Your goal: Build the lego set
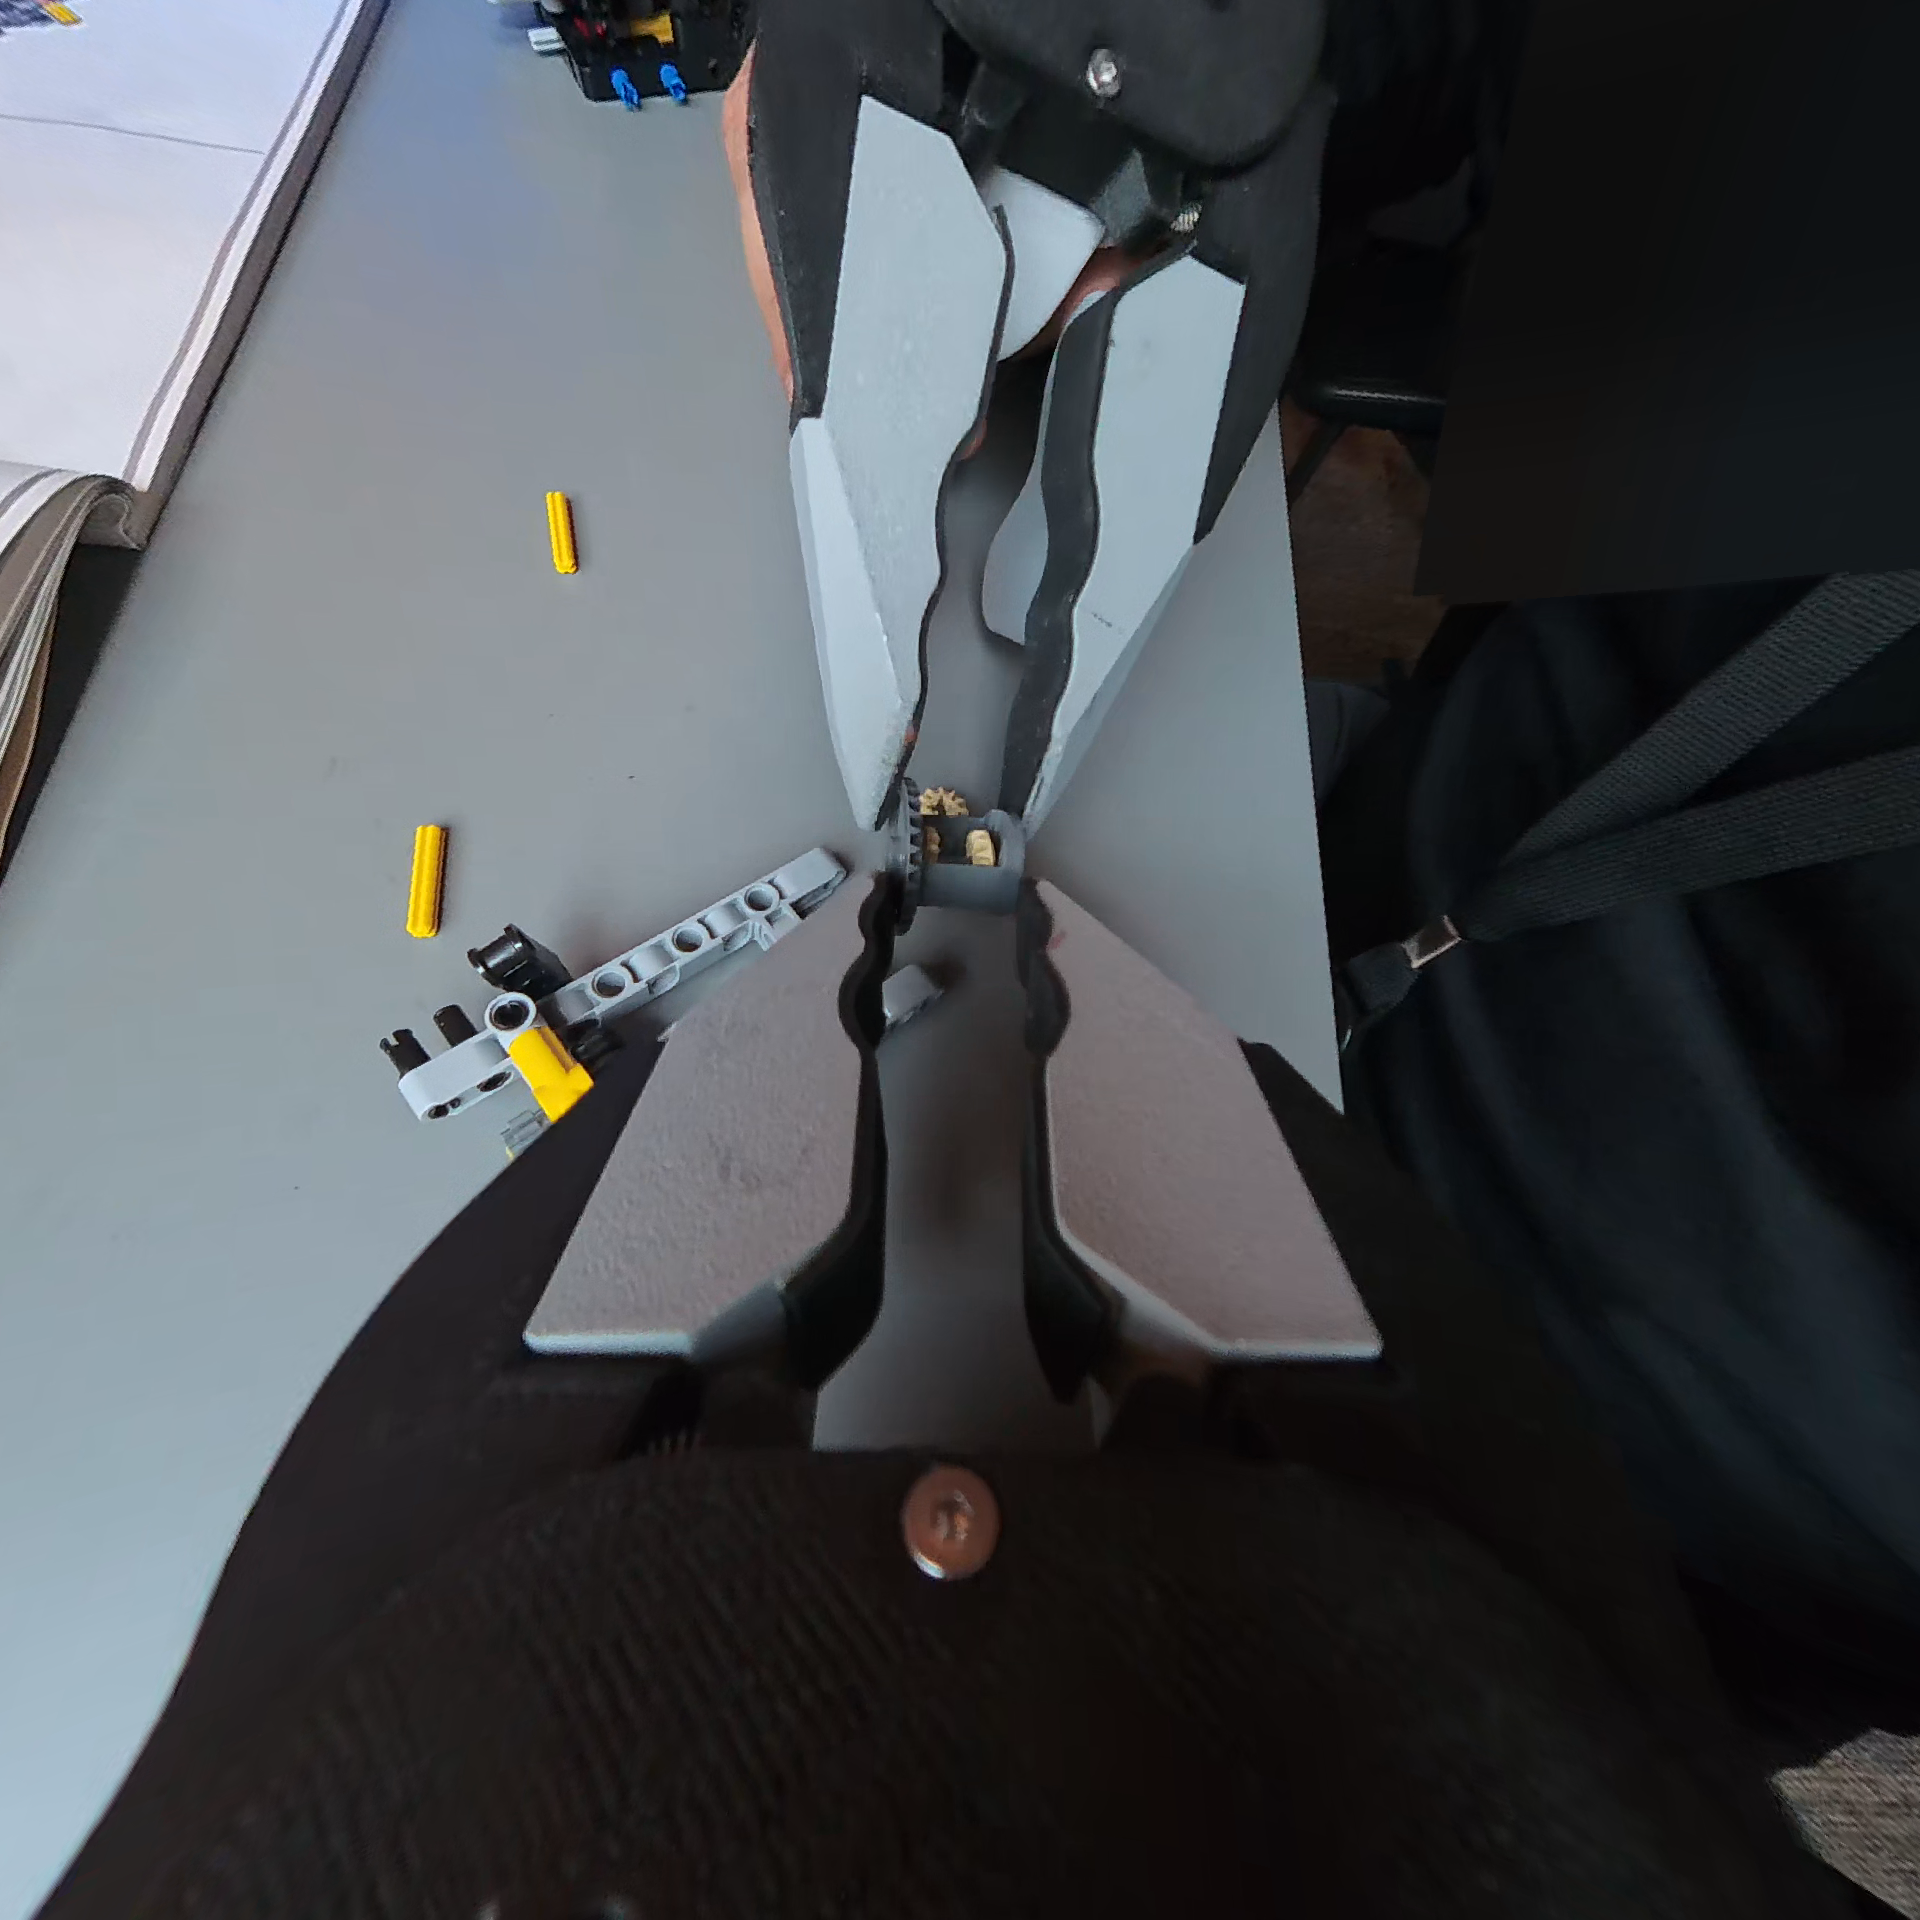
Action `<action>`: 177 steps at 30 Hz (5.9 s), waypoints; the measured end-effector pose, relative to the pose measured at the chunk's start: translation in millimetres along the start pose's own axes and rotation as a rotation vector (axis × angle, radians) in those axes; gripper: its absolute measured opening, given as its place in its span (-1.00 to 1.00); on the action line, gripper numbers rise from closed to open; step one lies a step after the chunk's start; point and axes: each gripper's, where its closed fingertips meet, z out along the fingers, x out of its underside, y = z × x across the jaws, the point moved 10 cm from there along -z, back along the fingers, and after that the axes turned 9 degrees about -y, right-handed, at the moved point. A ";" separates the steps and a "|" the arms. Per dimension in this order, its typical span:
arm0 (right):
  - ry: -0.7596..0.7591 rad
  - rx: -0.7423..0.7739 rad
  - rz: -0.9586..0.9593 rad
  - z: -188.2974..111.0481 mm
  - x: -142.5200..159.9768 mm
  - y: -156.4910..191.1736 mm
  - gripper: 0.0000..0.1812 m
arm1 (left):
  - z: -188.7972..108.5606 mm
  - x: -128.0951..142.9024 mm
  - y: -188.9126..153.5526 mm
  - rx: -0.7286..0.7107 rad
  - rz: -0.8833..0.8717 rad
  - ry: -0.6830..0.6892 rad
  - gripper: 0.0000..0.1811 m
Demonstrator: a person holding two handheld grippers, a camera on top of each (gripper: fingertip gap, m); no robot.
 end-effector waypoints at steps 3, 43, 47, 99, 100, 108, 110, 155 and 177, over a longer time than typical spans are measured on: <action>0.017 -0.003 -0.005 1.3 1.0 0.2 -0.77 | 1.2 0.5 0.1 -0.006 -0.003 0.015 -0.77; 0.109 -0.106 0.090 -11.6 17.4 -6.0 -0.83 | 3.3 3.7 -1.8 -0.073 0.018 0.069 -0.75; 0.126 -0.100 0.083 -9.5 17.8 -5.3 -0.93 | 5.3 3.2 -2.1 -0.069 0.003 0.071 -0.75; 0.031 0.057 -0.044 7.2 -3.3 6.3 -1.00 | 8.9 2.8 -5.6 -0.077 -0.097 0.061 -0.76; 0.029 0.061 -0.049 7.5 -2.9 6.4 -1.00 | 8.9 2.7 -5.5 -0.080 -0.097 0.061 -0.76; -0.045 -0.016 0.051 -1.6 -2.5 -2.4 -1.00 | 5.9 0.6 -8.4 -0.175 0.056 0.089 -0.76; -0.049 0.006 0.076 -4.1 -0.8 -7.1 -0.99 | 4.9 -2.5 -11.6 -0.172 0.092 0.059 -0.76; -0.185 -0.097 0.651 -20.8 19.4 -58.9 -0.77 | 5.3 -2.4 35.6 -0.012 -0.709 -0.310 -0.76; -0.313 -0.065 0.604 -37.4 6.0 -64.1 -0.75 | 5.0 -10.5 31.2 -0.002 -0.657 -0.417 -0.75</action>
